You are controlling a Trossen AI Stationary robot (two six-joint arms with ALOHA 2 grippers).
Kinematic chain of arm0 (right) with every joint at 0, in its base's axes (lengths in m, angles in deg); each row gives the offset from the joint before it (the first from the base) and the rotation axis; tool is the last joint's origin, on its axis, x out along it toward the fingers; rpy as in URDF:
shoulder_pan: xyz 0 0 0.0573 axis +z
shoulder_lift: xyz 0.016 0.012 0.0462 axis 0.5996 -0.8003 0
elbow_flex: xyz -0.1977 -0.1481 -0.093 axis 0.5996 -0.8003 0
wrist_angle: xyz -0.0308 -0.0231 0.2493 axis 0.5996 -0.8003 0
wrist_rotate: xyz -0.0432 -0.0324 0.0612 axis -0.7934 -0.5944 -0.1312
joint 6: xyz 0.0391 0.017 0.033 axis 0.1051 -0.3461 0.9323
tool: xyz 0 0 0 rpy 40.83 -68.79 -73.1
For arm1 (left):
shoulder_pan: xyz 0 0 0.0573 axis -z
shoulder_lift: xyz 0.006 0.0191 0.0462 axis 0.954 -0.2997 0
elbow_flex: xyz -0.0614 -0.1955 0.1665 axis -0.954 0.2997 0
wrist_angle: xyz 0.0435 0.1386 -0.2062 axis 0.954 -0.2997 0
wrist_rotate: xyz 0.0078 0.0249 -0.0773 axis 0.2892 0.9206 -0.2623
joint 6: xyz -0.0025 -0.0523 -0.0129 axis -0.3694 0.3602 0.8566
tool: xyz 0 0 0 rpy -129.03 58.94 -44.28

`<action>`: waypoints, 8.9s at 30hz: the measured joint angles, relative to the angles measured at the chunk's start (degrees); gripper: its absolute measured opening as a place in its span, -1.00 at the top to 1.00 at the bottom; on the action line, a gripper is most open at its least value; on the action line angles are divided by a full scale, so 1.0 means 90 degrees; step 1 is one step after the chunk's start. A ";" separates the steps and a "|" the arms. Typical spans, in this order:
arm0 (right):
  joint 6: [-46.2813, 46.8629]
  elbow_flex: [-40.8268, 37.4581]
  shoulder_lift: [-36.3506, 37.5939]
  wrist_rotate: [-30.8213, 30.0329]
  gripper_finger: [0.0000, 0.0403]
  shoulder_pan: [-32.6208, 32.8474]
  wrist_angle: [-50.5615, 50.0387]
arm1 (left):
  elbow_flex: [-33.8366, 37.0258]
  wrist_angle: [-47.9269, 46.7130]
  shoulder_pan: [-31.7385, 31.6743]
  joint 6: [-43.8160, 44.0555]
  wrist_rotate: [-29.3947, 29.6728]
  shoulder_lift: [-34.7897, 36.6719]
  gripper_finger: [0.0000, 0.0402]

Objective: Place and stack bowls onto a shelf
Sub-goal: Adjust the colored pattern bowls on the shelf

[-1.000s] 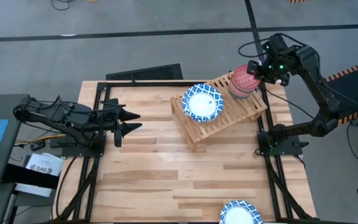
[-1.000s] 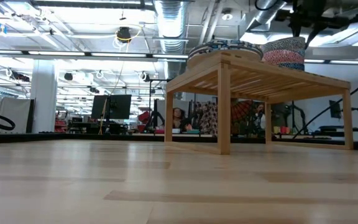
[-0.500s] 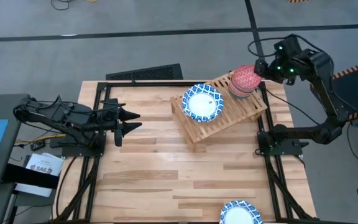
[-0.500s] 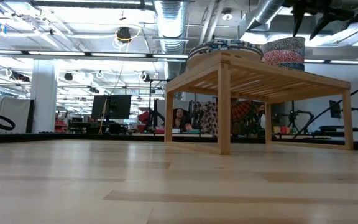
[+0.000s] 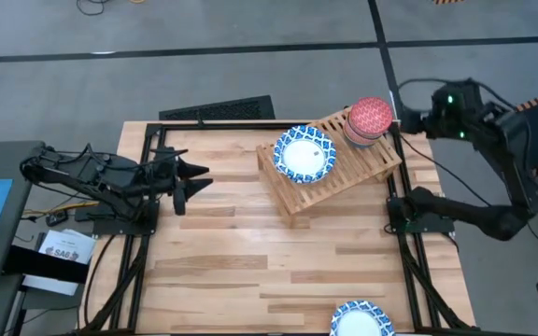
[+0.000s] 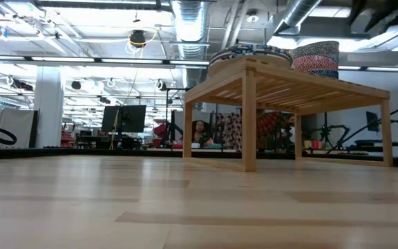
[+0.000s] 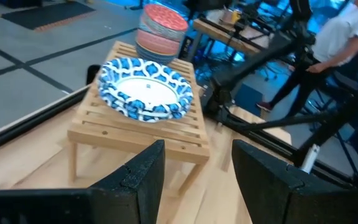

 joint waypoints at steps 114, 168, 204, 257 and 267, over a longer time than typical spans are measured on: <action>-0.2125 -0.3201 0.1181 0.2559 0.91 -0.2154 0.3196 | 0.0000 0.1428 -0.0449 0.1243 -0.0018 -0.0996 0.15; -0.1667 0.0786 0.0406 0.5070 0.92 -0.2445 0.2951 | 0.0000 0.1430 -0.1545 0.1317 -0.1753 -0.0993 0.15; 0.6535 -0.0579 -0.2801 -0.7316 0.92 0.8397 0.0053 | -0.0007 0.1367 -0.1965 0.0253 -0.2572 -0.0405 0.15; 0.7559 -0.0832 -0.4709 -0.8135 0.92 0.6877 -0.0545 | 0.0000 0.1043 -0.1991 -0.0944 -0.1676 -0.0123 0.15; 0.7557 -0.0843 -0.4702 -0.8283 0.92 0.6664 -0.0549 | 0.0000 0.1022 -0.1991 -0.1060 -0.1121 -0.0123 0.15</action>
